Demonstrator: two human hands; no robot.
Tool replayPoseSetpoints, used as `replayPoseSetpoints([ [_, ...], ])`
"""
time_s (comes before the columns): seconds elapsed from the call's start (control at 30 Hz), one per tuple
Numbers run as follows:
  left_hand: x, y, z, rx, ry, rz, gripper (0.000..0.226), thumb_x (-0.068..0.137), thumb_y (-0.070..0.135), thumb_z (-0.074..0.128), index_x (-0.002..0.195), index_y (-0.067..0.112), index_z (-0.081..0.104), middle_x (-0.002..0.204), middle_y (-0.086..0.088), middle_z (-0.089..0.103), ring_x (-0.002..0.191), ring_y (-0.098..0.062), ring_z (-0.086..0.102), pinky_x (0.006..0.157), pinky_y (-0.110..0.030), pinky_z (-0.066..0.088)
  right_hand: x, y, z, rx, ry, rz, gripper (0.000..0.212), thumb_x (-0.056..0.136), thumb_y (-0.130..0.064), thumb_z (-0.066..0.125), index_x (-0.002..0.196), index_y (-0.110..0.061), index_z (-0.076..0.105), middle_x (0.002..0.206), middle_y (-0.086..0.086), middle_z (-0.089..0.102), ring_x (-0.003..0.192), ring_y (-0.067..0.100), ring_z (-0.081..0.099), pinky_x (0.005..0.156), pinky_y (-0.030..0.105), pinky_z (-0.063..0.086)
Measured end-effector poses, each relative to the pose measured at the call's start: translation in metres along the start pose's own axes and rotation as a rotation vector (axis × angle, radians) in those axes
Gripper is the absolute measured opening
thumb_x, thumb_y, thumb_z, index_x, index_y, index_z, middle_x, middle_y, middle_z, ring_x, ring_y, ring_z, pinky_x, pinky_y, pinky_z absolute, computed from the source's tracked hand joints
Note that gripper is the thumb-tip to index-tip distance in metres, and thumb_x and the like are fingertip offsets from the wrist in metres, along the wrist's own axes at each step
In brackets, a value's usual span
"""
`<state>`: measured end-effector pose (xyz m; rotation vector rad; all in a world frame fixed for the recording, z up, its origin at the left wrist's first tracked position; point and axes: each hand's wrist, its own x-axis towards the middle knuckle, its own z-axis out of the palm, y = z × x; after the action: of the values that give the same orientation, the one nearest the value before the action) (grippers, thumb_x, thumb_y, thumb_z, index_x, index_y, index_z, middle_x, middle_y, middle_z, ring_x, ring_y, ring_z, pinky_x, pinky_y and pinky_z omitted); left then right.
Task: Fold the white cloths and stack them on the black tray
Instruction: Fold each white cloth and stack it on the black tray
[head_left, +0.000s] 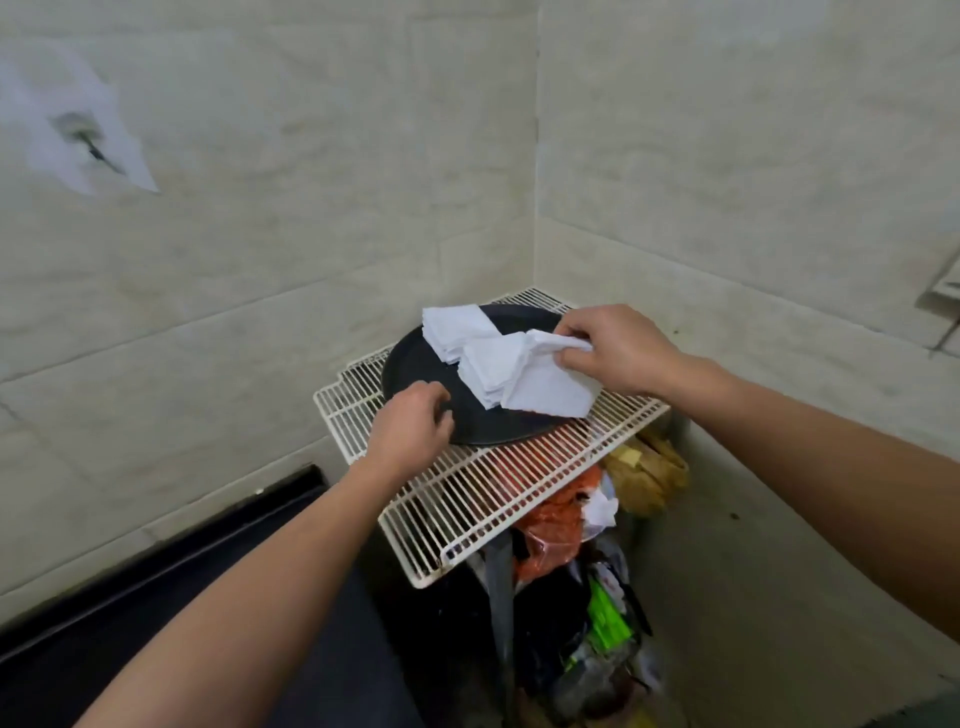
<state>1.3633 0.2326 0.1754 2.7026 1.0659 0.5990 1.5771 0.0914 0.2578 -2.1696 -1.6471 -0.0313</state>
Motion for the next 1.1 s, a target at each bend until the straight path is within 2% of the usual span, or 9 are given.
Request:
replayPoseSetpoints([
  [0.17, 0.076, -0.020, 0.024, -0.066, 0.031, -0.065, 0.023, 0.088, 0.021, 0.058, 0.109, 0.013, 0.063, 0.101, -0.005, 0.062, 0.091, -0.023, 0.061, 0.076, -0.034, 0.049, 0.088, 0.009, -0.002, -0.038, -0.017, -0.070, 0.015, 0.086, -0.033, 0.064, 0.097, -0.023, 0.066, 0.093, -0.003, 0.065, 0.086, 0.020, 0.056, 0.066, 0.031, 0.038],
  [0.23, 0.110, -0.028, 0.032, -0.343, 0.028, -0.149, 0.031, 0.084, 0.014, 0.061, 0.115, 0.011, 0.061, 0.108, -0.005, 0.063, 0.097, -0.022, 0.060, 0.081, -0.032, 0.048, 0.124, 0.009, 0.000, -0.060, -0.060, -0.101, 0.014, 0.087, -0.033, 0.064, 0.097, -0.023, 0.065, 0.089, -0.005, 0.061, 0.086, 0.020, 0.056, 0.066, 0.031, 0.037],
  [0.33, 0.155, -0.032, 0.032, -0.841, -0.069, -0.291, 0.058, 0.076, 0.003, 0.067, 0.131, 0.012, 0.051, 0.127, 0.000, 0.056, 0.117, -0.014, 0.051, 0.094, -0.031, 0.047, 0.171, 0.010, 0.009, -0.084, -0.112, -0.146, 0.015, 0.088, -0.033, 0.063, 0.099, -0.022, 0.064, 0.089, -0.006, 0.059, 0.085, 0.018, 0.053, 0.066, 0.030, 0.034],
  [0.43, 0.181, -0.034, 0.032, -1.023, -0.178, -0.298, 0.057, 0.073, -0.002, 0.071, 0.126, 0.012, 0.055, 0.120, -0.004, 0.064, 0.109, -0.017, 0.060, 0.088, -0.032, 0.053, 0.207, 0.011, 0.025, -0.092, -0.172, -0.178, 0.016, 0.088, -0.032, 0.062, 0.100, -0.021, 0.063, 0.091, -0.006, 0.058, 0.086, 0.017, 0.053, 0.067, 0.030, 0.034],
  [0.5, 0.191, -0.038, 0.036, -0.997, -0.191, -0.331, 0.038, 0.077, -0.002, 0.071, 0.113, 0.008, 0.062, 0.102, -0.009, 0.069, 0.089, -0.020, 0.066, 0.075, -0.030, 0.054, 0.227, 0.014, 0.034, -0.098, -0.214, -0.190, 0.014, 0.089, -0.032, 0.062, 0.098, -0.020, 0.062, 0.091, -0.006, 0.057, 0.085, 0.018, 0.052, 0.064, 0.030, 0.033],
  [0.63, 0.206, -0.049, 0.050, -0.915, -0.136, -0.372, 0.010, 0.084, 0.003, 0.067, 0.089, -0.006, 0.064, 0.075, -0.011, 0.061, 0.064, -0.016, 0.062, 0.057, -0.026, 0.047, 0.267, 0.026, 0.051, -0.088, -0.262, -0.206, 0.011, 0.087, -0.031, 0.064, 0.088, -0.024, 0.055, 0.089, -0.006, 0.054, 0.085, 0.018, 0.051, 0.063, 0.030, 0.034],
  [0.8, 0.207, -0.052, 0.066, -0.896, -0.105, -0.466, 0.015, 0.087, 0.006, 0.066, 0.075, 0.002, 0.058, 0.065, -0.014, 0.056, 0.046, -0.007, 0.060, 0.050, -0.027, 0.046, 0.309, 0.036, 0.080, -0.036, -0.294, -0.183, 0.022, 0.085, -0.029, 0.068, 0.105, -0.020, 0.066, 0.096, -0.007, 0.054, 0.090, 0.015, 0.052, 0.073, 0.029, 0.039],
  [1.0, 0.204, -0.047, 0.077, -0.961, -0.009, -0.640, 0.019, 0.079, 0.001, 0.072, 0.089, 0.001, 0.057, 0.067, -0.021, 0.065, 0.044, -0.019, 0.061, 0.046, -0.025, 0.048, 0.332, 0.040, 0.121, -0.006, -0.368, -0.187, 0.018, 0.085, -0.028, 0.068, 0.102, -0.023, 0.067, 0.097, -0.008, 0.058, 0.091, 0.015, 0.054, 0.074, 0.029, 0.042],
  [1.1, 0.202, -0.047, 0.081, -0.947, 0.026, -0.678, 0.027, 0.076, 0.003, 0.074, 0.090, 0.008, 0.051, 0.074, -0.023, 0.068, 0.048, -0.025, 0.063, 0.053, -0.037, 0.057, 0.337, 0.040, 0.137, 0.018, -0.373, -0.210, 0.017, 0.085, -0.028, 0.068, 0.102, -0.023, 0.067, 0.101, -0.007, 0.061, 0.095, 0.015, 0.057, 0.078, 0.030, 0.044],
])
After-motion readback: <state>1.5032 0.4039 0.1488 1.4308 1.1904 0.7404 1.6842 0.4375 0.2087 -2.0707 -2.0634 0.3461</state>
